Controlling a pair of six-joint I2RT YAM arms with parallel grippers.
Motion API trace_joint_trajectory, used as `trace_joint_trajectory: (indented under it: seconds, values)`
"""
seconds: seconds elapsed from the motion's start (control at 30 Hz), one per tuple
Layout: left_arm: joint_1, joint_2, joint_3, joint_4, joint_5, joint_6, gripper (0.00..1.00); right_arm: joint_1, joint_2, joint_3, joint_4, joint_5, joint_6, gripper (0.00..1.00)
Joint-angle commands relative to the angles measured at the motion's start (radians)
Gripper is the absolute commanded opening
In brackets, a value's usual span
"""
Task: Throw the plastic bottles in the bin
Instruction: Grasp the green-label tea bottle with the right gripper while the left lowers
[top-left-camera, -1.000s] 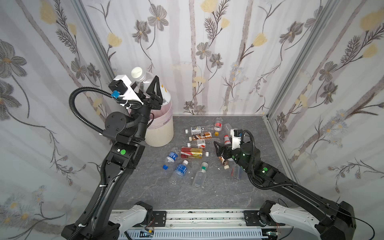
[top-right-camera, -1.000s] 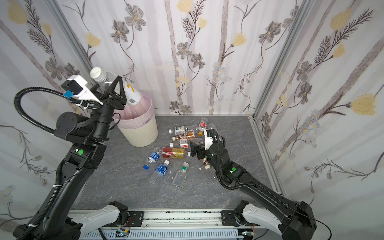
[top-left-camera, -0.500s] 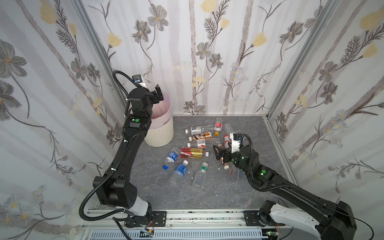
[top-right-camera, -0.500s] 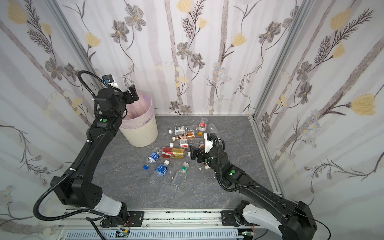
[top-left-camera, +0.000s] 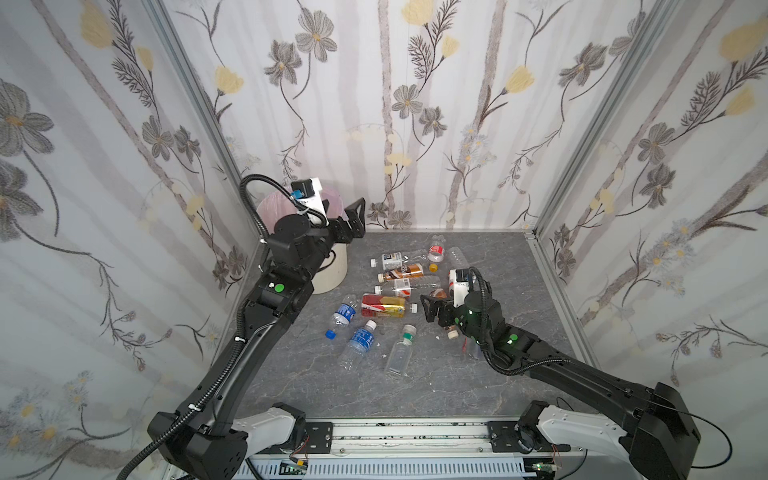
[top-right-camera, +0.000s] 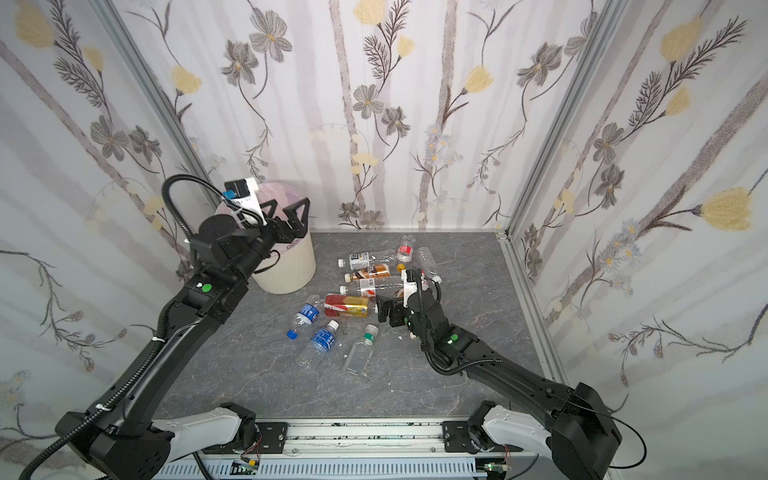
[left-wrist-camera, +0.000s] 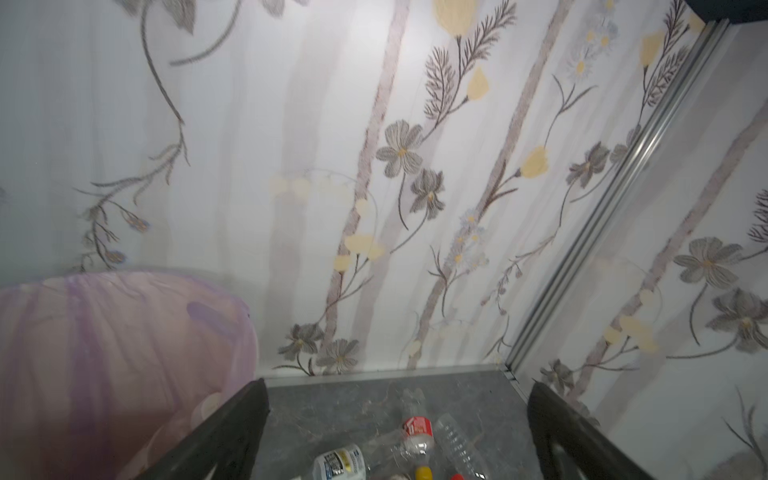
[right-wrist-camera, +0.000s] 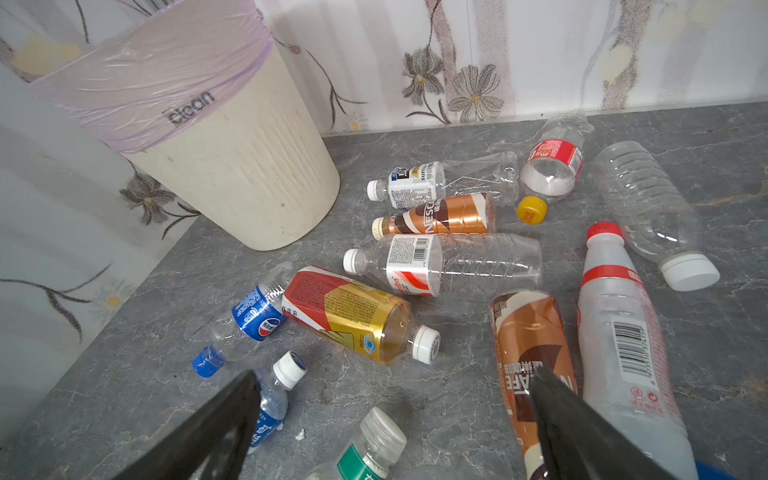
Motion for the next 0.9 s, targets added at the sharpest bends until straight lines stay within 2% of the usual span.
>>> trace_joint_trajectory:
  seconds: [0.0,0.17,0.4,0.43,0.63,0.87]
  values:
    - [-0.042,-0.013,-0.113,0.001,-0.009,-0.101,1.00,0.000,0.004,-0.024,0.012,0.024,0.043,1.00]
    - [-0.090,-0.058,-0.261,0.004,-0.026,-0.198,1.00,0.004,0.002,-0.072,0.011,0.010,0.090,1.00]
    - [-0.119,-0.109,-0.435,0.010,0.060,-0.308,1.00,0.041,0.067,-0.139,0.064,-0.014,0.188,1.00]
    - [-0.122,-0.120,-0.463,0.011,0.067,-0.322,1.00,0.083,0.086,-0.140,0.070,-0.015,0.201,1.00]
    - [-0.125,-0.201,-0.588,0.013,0.073,-0.366,1.00,0.168,0.189,-0.139,0.118,-0.061,0.276,1.00]
    - [-0.126,-0.245,-0.631,0.016,0.062,-0.383,1.00,0.275,0.302,-0.084,0.100,-0.053,0.319,0.97]
